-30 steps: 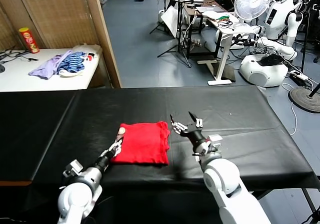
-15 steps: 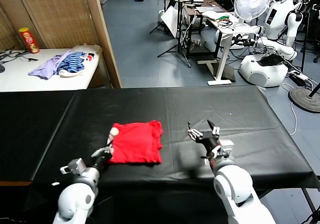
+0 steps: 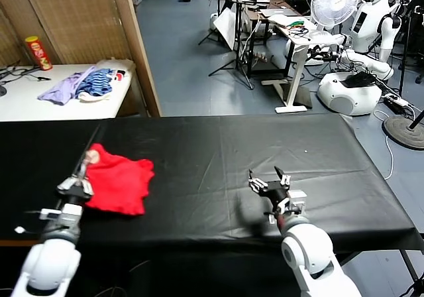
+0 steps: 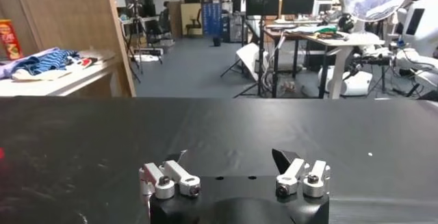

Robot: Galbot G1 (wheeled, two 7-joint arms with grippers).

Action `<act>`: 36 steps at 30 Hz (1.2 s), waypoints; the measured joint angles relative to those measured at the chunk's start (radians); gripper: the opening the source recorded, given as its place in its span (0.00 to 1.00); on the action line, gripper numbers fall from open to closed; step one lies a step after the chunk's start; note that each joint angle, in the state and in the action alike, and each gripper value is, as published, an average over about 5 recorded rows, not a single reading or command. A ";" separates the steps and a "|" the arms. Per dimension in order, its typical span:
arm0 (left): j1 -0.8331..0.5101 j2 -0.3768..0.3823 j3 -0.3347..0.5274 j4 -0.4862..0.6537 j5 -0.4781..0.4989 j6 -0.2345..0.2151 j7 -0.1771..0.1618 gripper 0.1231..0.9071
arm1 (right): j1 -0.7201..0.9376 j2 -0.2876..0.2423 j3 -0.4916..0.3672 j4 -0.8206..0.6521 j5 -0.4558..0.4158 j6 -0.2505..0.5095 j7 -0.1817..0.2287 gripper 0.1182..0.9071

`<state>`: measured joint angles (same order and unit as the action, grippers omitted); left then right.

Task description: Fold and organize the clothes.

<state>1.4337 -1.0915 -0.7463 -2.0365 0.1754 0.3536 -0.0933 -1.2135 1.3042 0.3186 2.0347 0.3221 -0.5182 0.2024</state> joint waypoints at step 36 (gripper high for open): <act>-0.020 -0.292 0.472 -0.103 -0.446 -0.212 0.162 0.86 | 0.038 -0.053 -0.108 -0.055 0.346 -0.144 -0.123 0.86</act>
<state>1.4135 -1.3833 -0.2743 -2.1399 -0.2706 0.1415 0.0684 -1.1760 1.2512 0.2107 1.9799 0.6681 -0.6617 0.0792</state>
